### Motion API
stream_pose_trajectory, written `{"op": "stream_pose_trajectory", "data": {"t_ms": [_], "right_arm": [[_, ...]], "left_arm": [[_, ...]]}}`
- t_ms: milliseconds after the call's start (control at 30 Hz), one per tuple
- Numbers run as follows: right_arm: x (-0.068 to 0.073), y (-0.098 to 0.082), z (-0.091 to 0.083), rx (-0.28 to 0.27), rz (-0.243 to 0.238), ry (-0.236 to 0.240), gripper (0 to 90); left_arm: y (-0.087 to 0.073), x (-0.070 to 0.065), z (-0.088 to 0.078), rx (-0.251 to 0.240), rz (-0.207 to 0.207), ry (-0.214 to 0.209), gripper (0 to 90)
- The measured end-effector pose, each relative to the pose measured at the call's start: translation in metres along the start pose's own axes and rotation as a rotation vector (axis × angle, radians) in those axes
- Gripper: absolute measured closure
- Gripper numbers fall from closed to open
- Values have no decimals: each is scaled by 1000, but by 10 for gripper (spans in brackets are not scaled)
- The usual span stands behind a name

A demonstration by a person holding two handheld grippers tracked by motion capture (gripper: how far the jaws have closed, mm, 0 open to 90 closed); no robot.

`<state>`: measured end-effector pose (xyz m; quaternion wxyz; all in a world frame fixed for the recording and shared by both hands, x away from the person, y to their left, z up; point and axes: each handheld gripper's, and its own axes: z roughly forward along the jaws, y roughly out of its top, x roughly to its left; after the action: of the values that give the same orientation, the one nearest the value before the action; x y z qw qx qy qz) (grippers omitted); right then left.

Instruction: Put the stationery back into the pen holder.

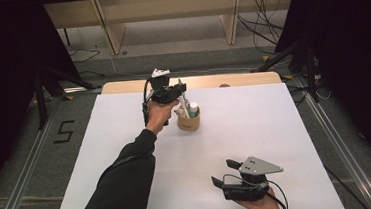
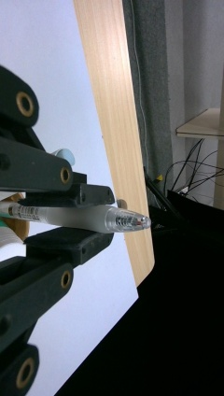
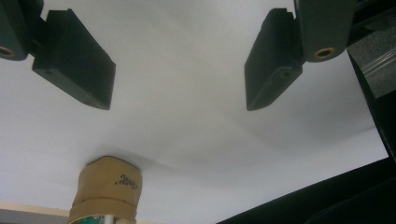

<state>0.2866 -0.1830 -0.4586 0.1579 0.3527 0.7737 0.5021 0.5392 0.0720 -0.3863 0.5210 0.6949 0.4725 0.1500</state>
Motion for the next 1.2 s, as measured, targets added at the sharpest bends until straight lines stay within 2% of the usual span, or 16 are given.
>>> {"op": "stream_pose_trajectory", "data": {"t_ms": [67,233,300,433,567,700,800,1200], "right_arm": [[0,0,0,-2,1,3,255],[0,0,0,-1,1,2,255],[0,0,0,1,2,4,255],[0,0,0,1,-1,2,255],[-1,0,0,0,3,-2,255],[-1,0,0,0,5,-4,255],[-2,0,0,-2,5,-6,255],[-3,0,0,-4,22,-3,255]], "left_arm": [[0,0,1,21,-11,-12,759],[5,-2,-4,23,-35,3,485],[8,-2,-6,31,-52,-9,447],[10,-2,-14,37,-43,3,376],[11,-1,-25,33,-47,3,334],[9,1,-39,29,-26,-5,297],[3,2,-47,34,-26,-26,276],[-15,-4,-68,30,25,-77,238]]}}
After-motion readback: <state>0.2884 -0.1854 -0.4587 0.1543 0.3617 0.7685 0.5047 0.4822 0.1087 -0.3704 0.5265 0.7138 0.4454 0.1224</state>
